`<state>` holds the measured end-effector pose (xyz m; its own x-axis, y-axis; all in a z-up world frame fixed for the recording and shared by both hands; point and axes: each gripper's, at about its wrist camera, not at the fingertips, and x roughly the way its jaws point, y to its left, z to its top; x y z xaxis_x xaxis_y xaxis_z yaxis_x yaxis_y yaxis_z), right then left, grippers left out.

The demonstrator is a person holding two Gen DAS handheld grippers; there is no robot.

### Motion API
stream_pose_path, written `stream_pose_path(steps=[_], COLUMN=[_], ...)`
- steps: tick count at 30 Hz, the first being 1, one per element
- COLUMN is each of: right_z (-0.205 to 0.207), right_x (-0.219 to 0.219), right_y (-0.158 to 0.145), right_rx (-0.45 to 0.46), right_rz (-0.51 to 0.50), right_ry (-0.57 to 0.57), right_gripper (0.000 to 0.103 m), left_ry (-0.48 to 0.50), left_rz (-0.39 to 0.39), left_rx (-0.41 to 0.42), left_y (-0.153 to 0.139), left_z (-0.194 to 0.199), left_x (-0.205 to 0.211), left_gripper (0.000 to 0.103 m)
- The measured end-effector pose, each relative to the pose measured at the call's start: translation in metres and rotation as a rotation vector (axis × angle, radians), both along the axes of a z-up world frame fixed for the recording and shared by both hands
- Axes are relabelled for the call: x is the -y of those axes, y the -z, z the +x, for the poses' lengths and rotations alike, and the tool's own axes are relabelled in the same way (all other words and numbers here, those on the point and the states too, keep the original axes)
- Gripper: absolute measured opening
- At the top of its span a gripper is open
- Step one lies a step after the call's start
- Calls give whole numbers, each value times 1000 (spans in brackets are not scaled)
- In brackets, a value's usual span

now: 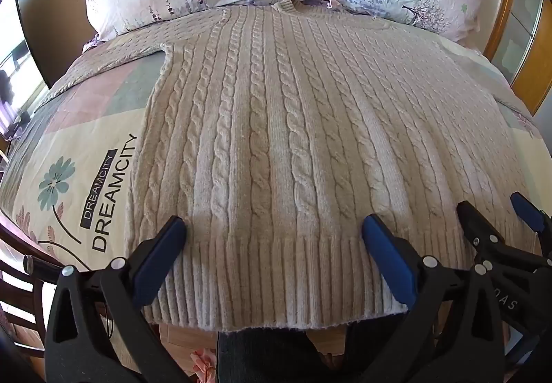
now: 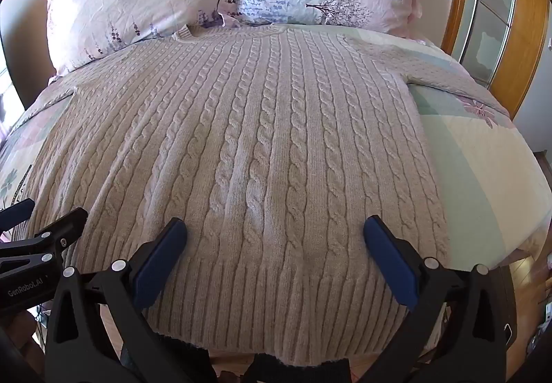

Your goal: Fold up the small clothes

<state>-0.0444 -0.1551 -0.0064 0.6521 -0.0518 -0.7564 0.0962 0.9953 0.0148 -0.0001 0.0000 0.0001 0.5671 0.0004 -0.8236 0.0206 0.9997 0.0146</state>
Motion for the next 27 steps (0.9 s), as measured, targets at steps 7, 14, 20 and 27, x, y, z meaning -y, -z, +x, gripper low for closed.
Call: stream_pose_path(steps=[7,14,20,27], right_z=[0,0,0,0], right_x=[0,1,0,1], right_y=[0,0,0,0], right_rx=[-1,1,1,1], right_rz=[1,0,0,0], right_ry=[0,0,0,0], right_gripper=[102,102,102,102], left_ry=[0,0,0,0], left_rz=[0,1,1,2], left_rx=[-2,3,5,6], left_y=[-1,0,0,0], left_z=[1,0,0,0], left_x=[0,0,0,0], left_gripper=[101,101,101,101])
